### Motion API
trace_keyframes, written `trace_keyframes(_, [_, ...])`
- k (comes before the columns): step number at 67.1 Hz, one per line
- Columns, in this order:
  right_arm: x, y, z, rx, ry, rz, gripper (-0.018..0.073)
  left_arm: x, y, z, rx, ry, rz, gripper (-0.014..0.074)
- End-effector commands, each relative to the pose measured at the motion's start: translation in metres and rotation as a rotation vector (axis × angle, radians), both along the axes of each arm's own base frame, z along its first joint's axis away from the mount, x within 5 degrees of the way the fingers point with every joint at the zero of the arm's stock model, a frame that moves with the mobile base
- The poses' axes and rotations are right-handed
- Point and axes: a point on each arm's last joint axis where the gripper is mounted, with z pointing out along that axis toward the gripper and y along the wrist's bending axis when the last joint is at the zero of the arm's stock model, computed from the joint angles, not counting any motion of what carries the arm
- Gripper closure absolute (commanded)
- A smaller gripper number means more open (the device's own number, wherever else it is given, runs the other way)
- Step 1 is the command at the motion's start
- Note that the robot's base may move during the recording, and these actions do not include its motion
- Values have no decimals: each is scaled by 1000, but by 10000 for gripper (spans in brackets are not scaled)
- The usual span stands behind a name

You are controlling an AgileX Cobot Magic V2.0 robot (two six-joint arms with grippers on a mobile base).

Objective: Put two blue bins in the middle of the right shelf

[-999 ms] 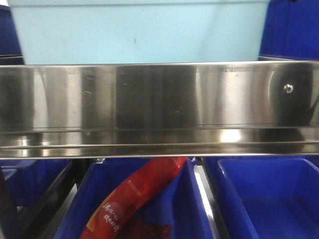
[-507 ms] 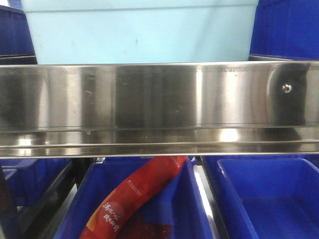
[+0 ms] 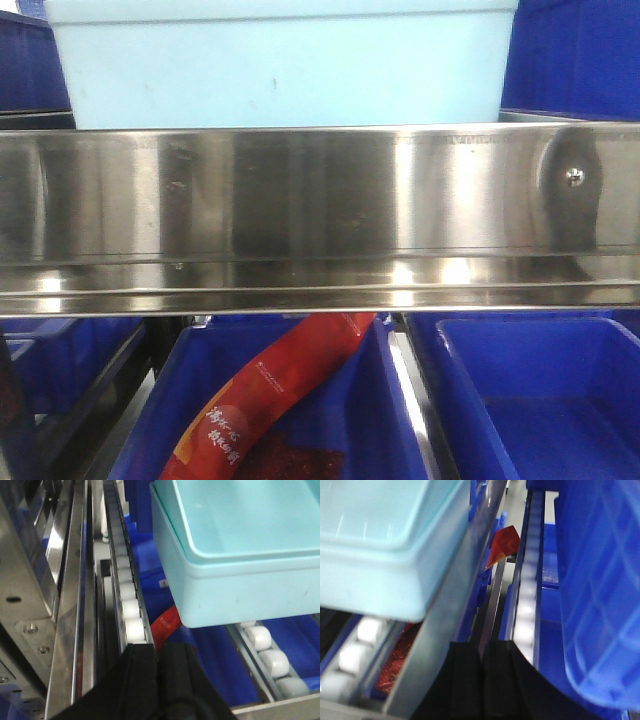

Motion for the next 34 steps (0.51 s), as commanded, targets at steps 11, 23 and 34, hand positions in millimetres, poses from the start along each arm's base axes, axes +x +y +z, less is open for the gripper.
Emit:
trace_keyframes(11, [-42, -15, -36, 16, -133, 1, 721, -32, 12, -29, -71, -148, -18, 707])
trace_keyframes(23, [-75, -25, -50, 48, -232, -1, 721, -64, 26, -36, -137, -304, -27, 707])
trace_keyframes(34, [-102, -34, -43, 94, -375, -2, 721, -88, 36, -34, -184, -415, -27, 707])
